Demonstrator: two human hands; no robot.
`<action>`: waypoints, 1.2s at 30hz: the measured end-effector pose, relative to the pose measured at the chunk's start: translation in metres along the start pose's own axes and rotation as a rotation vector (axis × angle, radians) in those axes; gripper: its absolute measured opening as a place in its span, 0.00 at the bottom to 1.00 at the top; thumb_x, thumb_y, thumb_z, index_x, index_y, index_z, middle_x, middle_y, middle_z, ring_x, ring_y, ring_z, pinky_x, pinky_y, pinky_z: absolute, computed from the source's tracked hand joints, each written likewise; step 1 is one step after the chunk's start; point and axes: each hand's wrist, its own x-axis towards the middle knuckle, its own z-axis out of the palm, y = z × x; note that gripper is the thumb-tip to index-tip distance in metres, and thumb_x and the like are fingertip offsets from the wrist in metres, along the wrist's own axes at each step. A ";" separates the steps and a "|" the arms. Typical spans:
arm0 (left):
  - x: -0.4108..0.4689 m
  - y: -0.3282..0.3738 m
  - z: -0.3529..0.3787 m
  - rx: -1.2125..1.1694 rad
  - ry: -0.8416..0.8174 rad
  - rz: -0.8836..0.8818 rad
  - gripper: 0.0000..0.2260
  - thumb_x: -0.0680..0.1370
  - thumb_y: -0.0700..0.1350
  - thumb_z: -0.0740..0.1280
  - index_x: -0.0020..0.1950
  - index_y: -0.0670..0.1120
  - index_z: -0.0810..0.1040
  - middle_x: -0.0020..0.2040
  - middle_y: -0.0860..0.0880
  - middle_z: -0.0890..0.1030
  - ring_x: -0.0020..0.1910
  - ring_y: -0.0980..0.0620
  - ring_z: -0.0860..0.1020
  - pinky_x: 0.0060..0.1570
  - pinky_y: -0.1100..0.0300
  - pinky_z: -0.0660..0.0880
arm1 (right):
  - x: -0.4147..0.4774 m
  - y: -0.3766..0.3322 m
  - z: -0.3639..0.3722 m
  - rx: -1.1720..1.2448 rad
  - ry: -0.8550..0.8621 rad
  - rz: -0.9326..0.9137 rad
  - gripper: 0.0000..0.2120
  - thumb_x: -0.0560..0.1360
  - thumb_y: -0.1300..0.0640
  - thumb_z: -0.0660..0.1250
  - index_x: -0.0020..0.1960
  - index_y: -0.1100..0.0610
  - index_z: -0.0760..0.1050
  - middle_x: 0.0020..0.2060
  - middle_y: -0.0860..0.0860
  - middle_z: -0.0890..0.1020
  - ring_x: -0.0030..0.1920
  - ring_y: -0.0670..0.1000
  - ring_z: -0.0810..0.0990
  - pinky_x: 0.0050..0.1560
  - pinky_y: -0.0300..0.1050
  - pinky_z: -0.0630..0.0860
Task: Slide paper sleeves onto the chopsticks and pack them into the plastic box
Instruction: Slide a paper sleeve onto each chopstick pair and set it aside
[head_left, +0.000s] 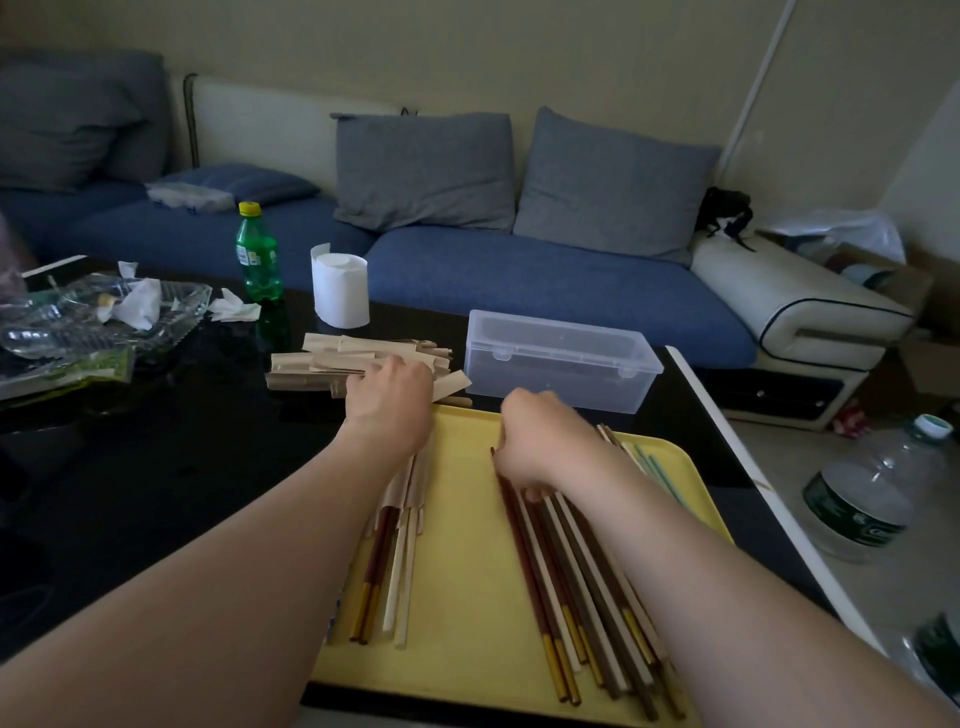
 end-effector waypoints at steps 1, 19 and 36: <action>0.000 0.001 0.001 0.015 0.003 0.000 0.12 0.80 0.44 0.71 0.63 0.47 0.78 0.59 0.44 0.79 0.60 0.42 0.79 0.62 0.45 0.76 | -0.001 0.004 -0.003 -0.025 0.055 0.039 0.07 0.81 0.62 0.71 0.57 0.58 0.75 0.47 0.54 0.79 0.46 0.55 0.84 0.51 0.53 0.85; -0.011 0.030 -0.013 -0.320 0.123 0.029 0.11 0.83 0.55 0.65 0.54 0.47 0.75 0.42 0.49 0.78 0.38 0.51 0.79 0.35 0.55 0.77 | -0.008 0.045 -0.023 0.105 -0.030 0.299 0.08 0.78 0.66 0.73 0.56 0.61 0.80 0.41 0.58 0.88 0.36 0.53 0.90 0.40 0.47 0.88; -0.047 0.081 -0.040 -1.082 -0.637 -0.072 0.06 0.83 0.40 0.67 0.55 0.37 0.78 0.40 0.42 0.79 0.29 0.51 0.77 0.28 0.61 0.78 | -0.044 0.109 -0.036 0.087 -0.042 0.469 0.12 0.82 0.64 0.68 0.64 0.58 0.73 0.47 0.56 0.78 0.53 0.57 0.84 0.62 0.54 0.83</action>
